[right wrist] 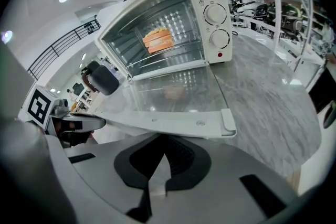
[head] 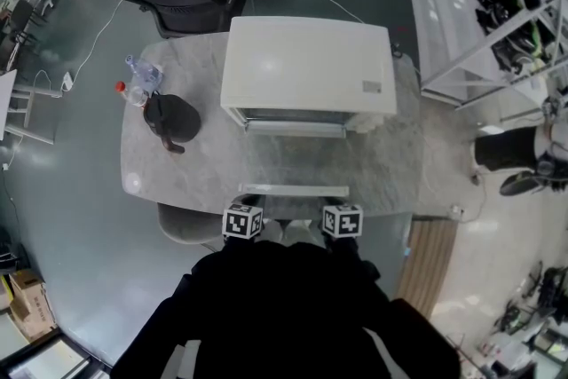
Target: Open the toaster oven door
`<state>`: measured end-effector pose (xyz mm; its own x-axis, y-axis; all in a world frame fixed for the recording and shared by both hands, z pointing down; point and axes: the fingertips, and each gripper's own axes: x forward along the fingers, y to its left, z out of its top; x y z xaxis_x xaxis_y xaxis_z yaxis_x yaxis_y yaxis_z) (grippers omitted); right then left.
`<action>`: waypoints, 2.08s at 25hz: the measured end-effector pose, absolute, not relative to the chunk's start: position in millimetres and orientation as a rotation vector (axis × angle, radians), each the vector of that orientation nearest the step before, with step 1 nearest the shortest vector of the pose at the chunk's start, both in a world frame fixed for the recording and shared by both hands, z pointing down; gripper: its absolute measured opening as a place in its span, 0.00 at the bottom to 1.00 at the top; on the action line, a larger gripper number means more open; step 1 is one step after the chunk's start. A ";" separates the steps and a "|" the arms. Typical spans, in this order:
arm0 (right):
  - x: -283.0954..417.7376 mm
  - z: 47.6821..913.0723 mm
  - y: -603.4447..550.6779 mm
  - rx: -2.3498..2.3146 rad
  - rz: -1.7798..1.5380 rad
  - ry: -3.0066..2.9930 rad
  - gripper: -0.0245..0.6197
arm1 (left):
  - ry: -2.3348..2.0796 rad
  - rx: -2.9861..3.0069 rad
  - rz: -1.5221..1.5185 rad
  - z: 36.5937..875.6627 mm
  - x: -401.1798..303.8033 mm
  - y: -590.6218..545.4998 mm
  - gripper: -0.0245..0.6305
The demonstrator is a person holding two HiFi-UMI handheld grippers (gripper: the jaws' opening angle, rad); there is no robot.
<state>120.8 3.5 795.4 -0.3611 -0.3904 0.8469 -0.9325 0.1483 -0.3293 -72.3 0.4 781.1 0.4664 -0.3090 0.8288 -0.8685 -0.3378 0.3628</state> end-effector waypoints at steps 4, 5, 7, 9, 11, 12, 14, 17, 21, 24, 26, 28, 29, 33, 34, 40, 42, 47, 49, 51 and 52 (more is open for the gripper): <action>120.8 797.1 3.4 1.261 1.185 -1.829 0.04 | -0.980 1.871 0.845 779.8 -71.7 -1.0 0.04; 120.9 797.9 3.5 1.260 1.186 -1.827 0.04 | -0.979 1.868 0.847 780.0 -71.8 -0.9 0.04; 121.0 799.3 3.8 1.254 1.186 -1.828 0.04 | -0.978 1.865 0.847 779.7 -71.4 -0.8 0.04; 121.5 799.8 5.4 1.249 1.189 -1.821 0.04 | -0.978 1.864 0.847 779.6 -71.1 -0.5 0.04; 121.2 801.5 6.6 1.248 1.194 -1.817 0.04 | -0.978 1.862 0.849 780.9 -71.6 0.3 0.04; 121.2 803.2 7.1 1.248 1.197 -1.816 0.04 | -0.978 1.861 0.850 781.8 -71.9 0.6 0.04; 121.5 806.2 7.9 1.249 1.200 -1.814 0.04 | -0.977 1.858 0.847 783.1 -71.7 0.9 0.04; 122.9 807.2 7.2 1.258 1.201 -1.803 0.04 | -0.977 1.855 0.837 785.9 -70.9 0.3 0.04; 123.7 813.2 8.3 1.269 1.206 -1.797 0.04 | -0.972 1.845 0.837 788.7 -70.8 1.5 0.04; 124.0 810.4 8.0 1.270 1.207 -1.784 0.04 | -0.969 1.840 0.843 790.8 -70.0 1.7 0.04; 124.8 810.7 8.0 1.271 1.205 -1.775 0.04 | -0.967 1.836 0.845 792.4 -69.7 1.5 0.04; 124.5 813.6 8.4 1.270 1.204 -1.773 0.04 | -0.966 1.833 0.845 795.5 -70.3 2.0 0.04; 123.5 815.6 8.6 1.267 1.205 -1.776 0.04 | -0.966 1.832 0.846 797.4 -70.9 2.2 0.04; 123.0 821.1 9.1 1.268 1.209 -1.771 0.04 | -0.967 1.825 0.849 801.9 -72.3 2.5 0.04; 123.1 821.2 8.6 1.268 1.208 -1.771 0.04 | -0.968 1.823 0.850 802.8 -72.4 2.6 0.04; 124.1 826.3 9.6 1.261 1.218 -1.765 0.04 | -0.969 1.803 0.854 807.0 -72.4 3.8 0.04; 125.0 830.2 10.3 1.260 1.226 -1.757 0.04 | -0.971 1.790 0.857 809.3 -73.1 4.4 0.04; 125.2 837.6 10.6 1.279 1.238 -1.747 0.04 | -0.978 1.763 0.852 815.0 -77.8 6.5 0.04; 125.5 837.6 8.4 1.287 1.232 -1.752 0.04 | -0.979 1.760 0.848 815.8 -78.3 6.4 0.04; 125.4 837.0 7.7 1.286 1.228 -1.757 0.04 | -0.980 1.760 0.846 813.7 -77.9 6.1 0.04; 125.4 836.9 7.4 1.285 1.228 -1.757 0.04 | -0.979 1.760 0.845 812.5 -77.5 6.1 0.04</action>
<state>125.4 7.4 836.9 -0.3245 -0.3568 0.8760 -0.9453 0.0893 -0.3138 -77.5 6.1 812.5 0.4472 -0.2530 0.8579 -0.8856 -0.2592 0.3853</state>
